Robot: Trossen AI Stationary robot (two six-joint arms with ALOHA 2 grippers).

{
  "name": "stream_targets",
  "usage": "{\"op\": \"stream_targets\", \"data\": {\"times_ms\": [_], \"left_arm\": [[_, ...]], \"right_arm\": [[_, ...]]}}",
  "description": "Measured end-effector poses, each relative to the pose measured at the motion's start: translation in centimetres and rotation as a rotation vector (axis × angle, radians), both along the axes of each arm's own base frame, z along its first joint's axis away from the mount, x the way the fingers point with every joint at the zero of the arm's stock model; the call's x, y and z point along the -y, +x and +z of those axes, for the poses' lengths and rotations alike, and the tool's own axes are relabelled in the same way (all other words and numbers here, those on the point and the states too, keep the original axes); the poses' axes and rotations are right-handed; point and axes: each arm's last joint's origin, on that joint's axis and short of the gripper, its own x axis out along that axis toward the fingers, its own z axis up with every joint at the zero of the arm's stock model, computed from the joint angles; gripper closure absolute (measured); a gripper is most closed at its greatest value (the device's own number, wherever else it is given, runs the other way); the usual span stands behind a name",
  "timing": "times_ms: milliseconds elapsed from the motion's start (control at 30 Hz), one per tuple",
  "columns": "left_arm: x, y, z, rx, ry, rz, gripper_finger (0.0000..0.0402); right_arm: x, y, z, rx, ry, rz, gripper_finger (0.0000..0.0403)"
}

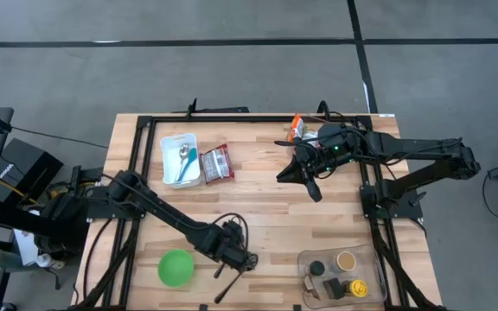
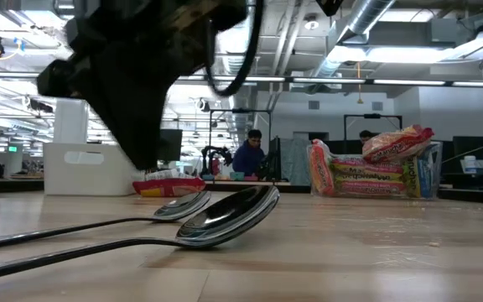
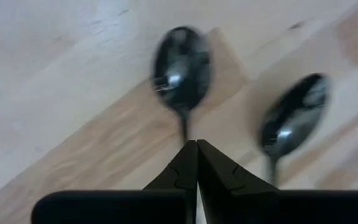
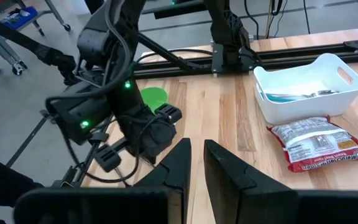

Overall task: Pick & Place Food Item
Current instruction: Put the top black spoon into the white bin

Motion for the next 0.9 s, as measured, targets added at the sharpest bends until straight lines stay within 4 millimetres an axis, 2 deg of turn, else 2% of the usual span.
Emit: {"op": "stream_targets", "data": {"times_ms": [367,700,900], "left_arm": [[-0.1,0.0,-1.4,0.042,-0.066,-0.004,0.0386],[-0.2,0.0,-1.4,0.035,-0.07,-0.005,0.0327],[-0.5,-0.6,-2.3,0.007,-0.056,-0.004,0.03]], "right_arm": [[-0.1,0.0,0.0,-0.002,0.014,0.023,0.0363],[-0.1,0.0,0.0,-0.002,0.014,0.024,0.0363],[-0.1,0.0,0.0,-0.002,0.014,0.024,0.0363]]}}
